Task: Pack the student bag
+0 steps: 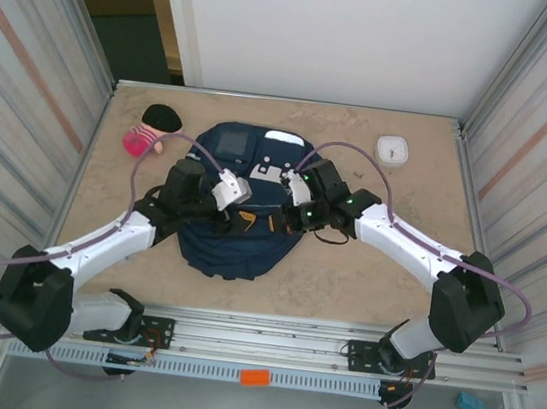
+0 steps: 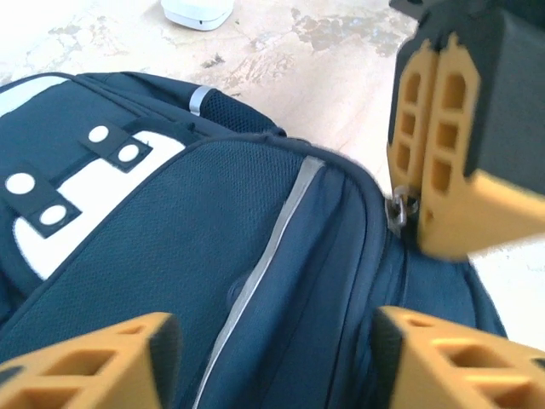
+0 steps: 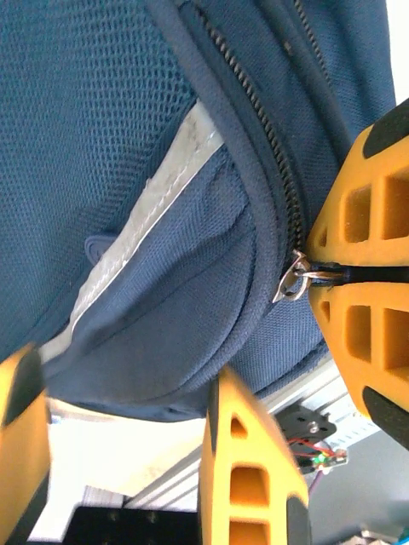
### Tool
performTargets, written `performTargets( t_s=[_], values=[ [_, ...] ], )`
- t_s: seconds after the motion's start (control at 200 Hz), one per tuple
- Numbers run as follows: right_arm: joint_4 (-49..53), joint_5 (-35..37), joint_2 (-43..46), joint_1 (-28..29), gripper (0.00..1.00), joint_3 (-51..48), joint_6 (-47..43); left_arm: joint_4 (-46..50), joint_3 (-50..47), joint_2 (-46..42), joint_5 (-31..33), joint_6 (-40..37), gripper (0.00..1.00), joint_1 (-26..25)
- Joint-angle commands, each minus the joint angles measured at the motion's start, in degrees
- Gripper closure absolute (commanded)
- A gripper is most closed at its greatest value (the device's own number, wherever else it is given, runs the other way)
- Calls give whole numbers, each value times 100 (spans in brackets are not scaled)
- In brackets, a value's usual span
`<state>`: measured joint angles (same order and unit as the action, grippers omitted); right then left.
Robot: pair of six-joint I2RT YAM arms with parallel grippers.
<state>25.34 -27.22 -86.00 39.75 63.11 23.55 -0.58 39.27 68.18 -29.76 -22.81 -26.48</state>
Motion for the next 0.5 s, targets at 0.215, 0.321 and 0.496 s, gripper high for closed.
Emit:
performTargets(
  t_s=[0.215, 0.321, 0.496],
  values=[
    [730, -389, 5, -440, 100, 146, -745, 1333, -106, -531, -948, -1902, 25, 883],
    [755, -409, -22, -472, 100, 200, -784, 1740, 80, -303, -1135, -2265, 23, 868],
    [770, -444, -36, -477, 100, 254, -797, 1729, 117, -26, -969, -2458, 26, 770]
  ],
)
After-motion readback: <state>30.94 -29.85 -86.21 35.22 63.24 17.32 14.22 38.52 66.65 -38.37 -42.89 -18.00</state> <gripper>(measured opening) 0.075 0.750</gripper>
